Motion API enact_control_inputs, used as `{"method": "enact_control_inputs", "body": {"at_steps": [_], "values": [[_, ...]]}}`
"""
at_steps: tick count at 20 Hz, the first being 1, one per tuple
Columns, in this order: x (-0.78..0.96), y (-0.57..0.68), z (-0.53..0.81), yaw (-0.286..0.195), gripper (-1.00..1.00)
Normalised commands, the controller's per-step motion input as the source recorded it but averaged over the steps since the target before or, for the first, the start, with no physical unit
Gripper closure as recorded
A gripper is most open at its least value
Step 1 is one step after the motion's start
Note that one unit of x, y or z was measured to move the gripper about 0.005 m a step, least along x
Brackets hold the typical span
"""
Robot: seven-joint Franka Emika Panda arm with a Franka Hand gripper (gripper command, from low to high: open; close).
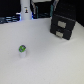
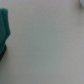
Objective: Open the kcup holder, insert the kcup into the holder, and close the kcup holder
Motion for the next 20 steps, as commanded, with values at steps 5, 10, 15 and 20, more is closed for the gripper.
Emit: {"method": "enact_control_inputs", "body": {"at_steps": [5,10,15,20], "values": [[-0.33,0.61,0.12,-0.152,-1.0],[-0.31,0.64,0.07,-0.182,-1.0],[-0.29,0.67,0.0,-0.185,-1.0],[-0.32,0.7,-0.08,-0.172,-1.0]]}}
